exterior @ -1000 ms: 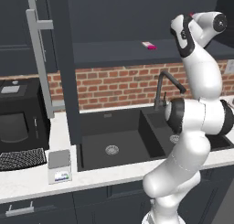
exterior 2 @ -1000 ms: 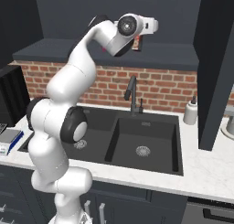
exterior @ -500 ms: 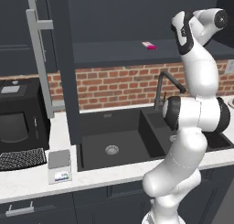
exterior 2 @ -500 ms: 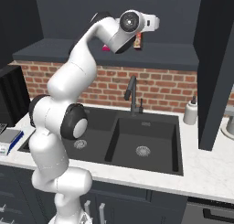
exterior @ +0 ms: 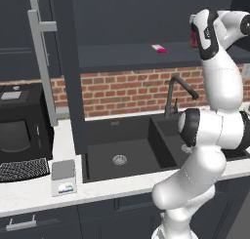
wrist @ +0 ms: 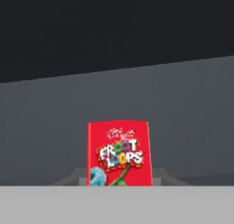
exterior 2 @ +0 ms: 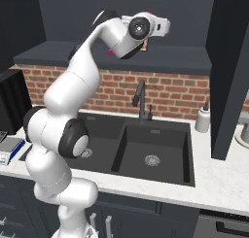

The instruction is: Pick the cereal and place it on the digital scale for weighing, and close the cabinet.

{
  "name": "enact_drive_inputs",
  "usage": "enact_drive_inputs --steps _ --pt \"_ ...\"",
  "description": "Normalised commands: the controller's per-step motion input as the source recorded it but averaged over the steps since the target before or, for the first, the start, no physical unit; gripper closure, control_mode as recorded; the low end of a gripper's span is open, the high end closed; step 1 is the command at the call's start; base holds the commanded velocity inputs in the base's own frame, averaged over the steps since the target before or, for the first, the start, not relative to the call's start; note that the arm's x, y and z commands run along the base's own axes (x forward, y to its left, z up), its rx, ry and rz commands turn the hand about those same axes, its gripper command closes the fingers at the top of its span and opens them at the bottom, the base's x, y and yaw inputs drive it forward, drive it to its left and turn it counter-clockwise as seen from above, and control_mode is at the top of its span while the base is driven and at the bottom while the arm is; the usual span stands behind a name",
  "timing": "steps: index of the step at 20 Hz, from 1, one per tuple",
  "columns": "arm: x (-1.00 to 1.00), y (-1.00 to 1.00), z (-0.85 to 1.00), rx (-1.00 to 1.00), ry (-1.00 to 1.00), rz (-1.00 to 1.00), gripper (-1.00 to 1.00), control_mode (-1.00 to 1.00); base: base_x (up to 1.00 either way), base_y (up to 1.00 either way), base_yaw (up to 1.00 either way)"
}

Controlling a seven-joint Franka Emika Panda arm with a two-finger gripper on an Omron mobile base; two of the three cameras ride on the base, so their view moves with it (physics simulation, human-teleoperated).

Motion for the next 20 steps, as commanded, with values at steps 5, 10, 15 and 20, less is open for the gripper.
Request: enact_drive_inputs --steps 5,10,15,20 --pt "-0.51 0.0 0.11 0.14 -0.23 0.0 1.0 -1.0 0.0 0.0 0.0" --pt "-0.78 0.04 0.07 0.15 -0.25 0.0 1.0 -1.0 0.0 0.0 0.0" --pt "-0.92 0.52 -0.04 0.11 -0.26 0.0 1.0 -1.0 0.0 0.0 0.0" --pt "-0.92 0.63 0.0 0.06 -0.11 0.01 1.0 -1.0 0.0 0.0 0.0"
